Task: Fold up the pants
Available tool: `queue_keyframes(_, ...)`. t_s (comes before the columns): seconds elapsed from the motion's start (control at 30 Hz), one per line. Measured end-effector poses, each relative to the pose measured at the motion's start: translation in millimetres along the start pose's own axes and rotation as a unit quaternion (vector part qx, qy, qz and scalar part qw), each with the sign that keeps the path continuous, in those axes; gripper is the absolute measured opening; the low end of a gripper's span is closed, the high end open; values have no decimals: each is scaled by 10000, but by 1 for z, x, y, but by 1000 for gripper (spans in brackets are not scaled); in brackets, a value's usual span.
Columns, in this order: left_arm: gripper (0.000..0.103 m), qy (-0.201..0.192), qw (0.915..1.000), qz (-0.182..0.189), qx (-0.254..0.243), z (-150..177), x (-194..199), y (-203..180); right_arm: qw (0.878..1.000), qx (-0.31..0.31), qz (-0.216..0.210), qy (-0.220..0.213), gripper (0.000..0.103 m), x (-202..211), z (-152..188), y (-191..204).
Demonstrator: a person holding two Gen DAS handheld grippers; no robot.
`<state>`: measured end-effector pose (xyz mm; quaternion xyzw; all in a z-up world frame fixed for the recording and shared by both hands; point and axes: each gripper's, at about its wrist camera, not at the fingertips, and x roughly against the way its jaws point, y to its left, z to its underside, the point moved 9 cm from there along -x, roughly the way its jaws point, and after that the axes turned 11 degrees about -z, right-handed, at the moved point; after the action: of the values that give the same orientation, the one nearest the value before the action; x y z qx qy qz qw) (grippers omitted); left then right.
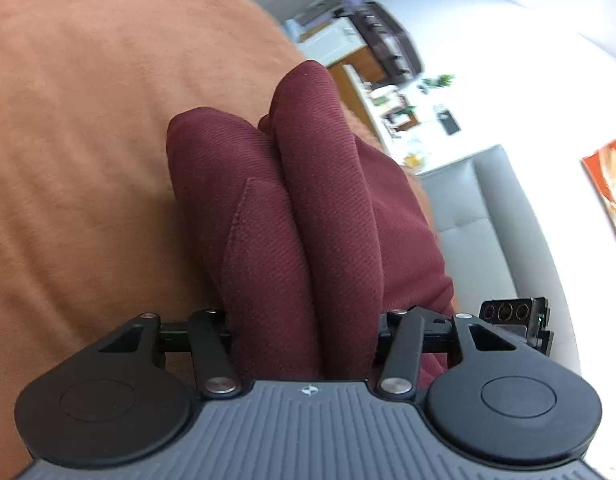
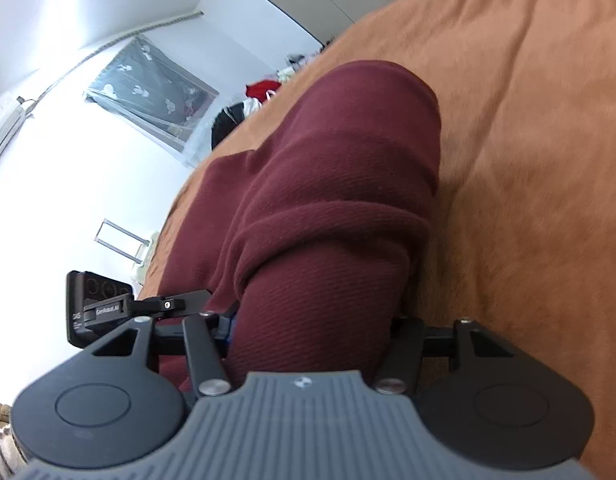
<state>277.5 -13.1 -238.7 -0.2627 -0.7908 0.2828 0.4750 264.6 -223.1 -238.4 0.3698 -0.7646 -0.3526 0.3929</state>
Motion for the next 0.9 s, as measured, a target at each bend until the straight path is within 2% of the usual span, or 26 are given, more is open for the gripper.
queue_keyframes(0.17, 58, 16, 9995, 302, -43, -9, -30, -43, 9995, 82, 121, -271, 53, 55, -28, -1)
queue_keyframes(0.3, 59, 199, 9984, 509, -167, -7, -84, -81, 9980, 143, 477, -391, 53, 108, -46, -19)
queue_keyframes(0.4, 59, 425, 9974, 549, -185, 4, -120, -88, 9957, 52, 826, -417, 53, 145, -53, -48)
queue_keyframes(0.47, 59, 542, 9974, 444, -153, 13, -145, -89, 9940, -98, 1010, -400, 53, 161, -53, -72)
queue_keyframes(0.53, 61, 445, 9982, 337, -197, 17, -163, -88, 9917, -283, 1193, -383, 54, 171, -51, -98)
queue_keyframes(0.6, 68, 378, 9984, 381, -170, 21, -166, -77, 9917, -473, 1128, -394, 55, 172, -45, -118)
queue_keyframes(0.63, 70, 369, 9983, 419, -142, 23, -168, -76, 9918, -558, 1056, -457, 58, 172, -44, -124)
queue_keyframes(0.7, 85, 388, 9982, 457, -82, 26, -170, -68, 9927, -521, 949, -524, 63, 171, -43, -130)
queue_keyframes(0.77, 89, 371, 9980, 516, -45, 20, -177, -77, 9936, -346, 921, -562, 69, 167, -42, -131)
queue_keyframes(0.8, 93, 382, 9981, 487, -42, 20, -176, -78, 9936, -276, 950, -545, 76, 165, -43, -130)
queue_keyframes(0.83, 95, 422, 9983, 392, -60, 20, -174, -79, 9934, -194, 1018, -498, 86, 164, -43, -129)
queue_keyframes(0.9, 102, 482, 9987, 66, -154, 17, -164, -81, 9894, 9, 1402, -374, 96, 163, -43, -125)
